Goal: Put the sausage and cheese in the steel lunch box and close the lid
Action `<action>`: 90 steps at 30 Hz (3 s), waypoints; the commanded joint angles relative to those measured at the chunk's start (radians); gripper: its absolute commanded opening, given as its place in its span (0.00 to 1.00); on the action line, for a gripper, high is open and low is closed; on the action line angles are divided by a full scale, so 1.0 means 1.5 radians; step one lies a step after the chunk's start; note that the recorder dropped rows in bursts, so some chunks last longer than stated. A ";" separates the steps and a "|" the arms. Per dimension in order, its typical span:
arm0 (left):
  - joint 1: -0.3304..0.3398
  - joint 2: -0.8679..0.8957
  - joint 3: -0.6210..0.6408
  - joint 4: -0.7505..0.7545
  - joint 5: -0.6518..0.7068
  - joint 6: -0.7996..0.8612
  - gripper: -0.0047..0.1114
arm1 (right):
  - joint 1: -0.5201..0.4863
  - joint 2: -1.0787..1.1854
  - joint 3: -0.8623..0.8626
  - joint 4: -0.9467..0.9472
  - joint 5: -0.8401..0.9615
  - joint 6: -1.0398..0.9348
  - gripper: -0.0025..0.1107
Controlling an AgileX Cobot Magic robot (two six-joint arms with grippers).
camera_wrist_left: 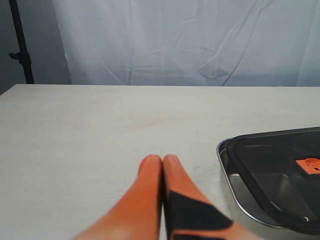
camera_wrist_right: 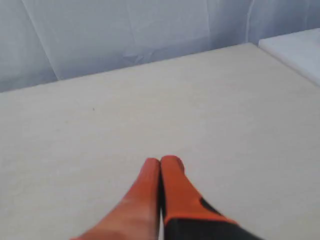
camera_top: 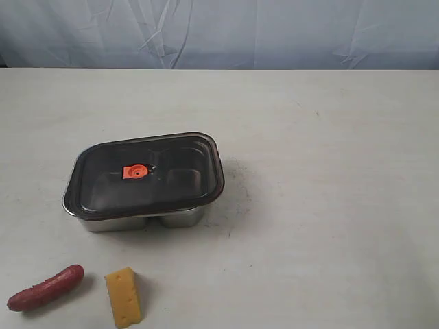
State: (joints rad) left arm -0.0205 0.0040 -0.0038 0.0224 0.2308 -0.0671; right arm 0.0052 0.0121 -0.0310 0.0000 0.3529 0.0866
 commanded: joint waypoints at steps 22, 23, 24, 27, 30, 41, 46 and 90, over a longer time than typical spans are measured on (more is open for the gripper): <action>-0.004 -0.003 0.003 -0.006 -0.004 0.000 0.04 | 0.080 0.302 -0.260 -0.379 -0.304 0.820 0.01; -0.004 -0.003 0.003 -0.006 -0.004 0.000 0.04 | 0.118 0.403 -0.324 -0.442 -0.304 0.820 0.01; -0.004 -0.003 0.003 -0.006 -0.004 0.000 0.04 | 0.143 0.473 -0.361 -0.469 -0.304 0.820 0.01; -0.004 -0.003 0.003 -0.006 -0.004 0.000 0.04 | 0.220 0.718 -0.451 -0.529 -0.340 0.820 0.01; -0.004 -0.003 0.003 -0.006 -0.004 0.000 0.04 | 0.252 0.843 -0.468 -0.546 -0.418 0.850 0.02; -0.004 -0.003 0.003 -0.006 -0.004 0.000 0.04 | 0.260 1.140 -0.477 -0.856 -0.774 1.143 0.42; -0.004 -0.003 0.003 -0.006 -0.004 0.000 0.04 | 0.260 1.193 -0.477 -0.868 -0.849 1.146 0.47; -0.004 -0.003 0.003 -0.006 -0.004 0.000 0.04 | 0.330 1.313 -0.515 -0.791 -0.830 1.118 0.03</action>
State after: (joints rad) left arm -0.0205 0.0040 -0.0038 0.0224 0.2308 -0.0671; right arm 0.4977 1.9824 -0.7999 -1.1954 -0.8944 1.7746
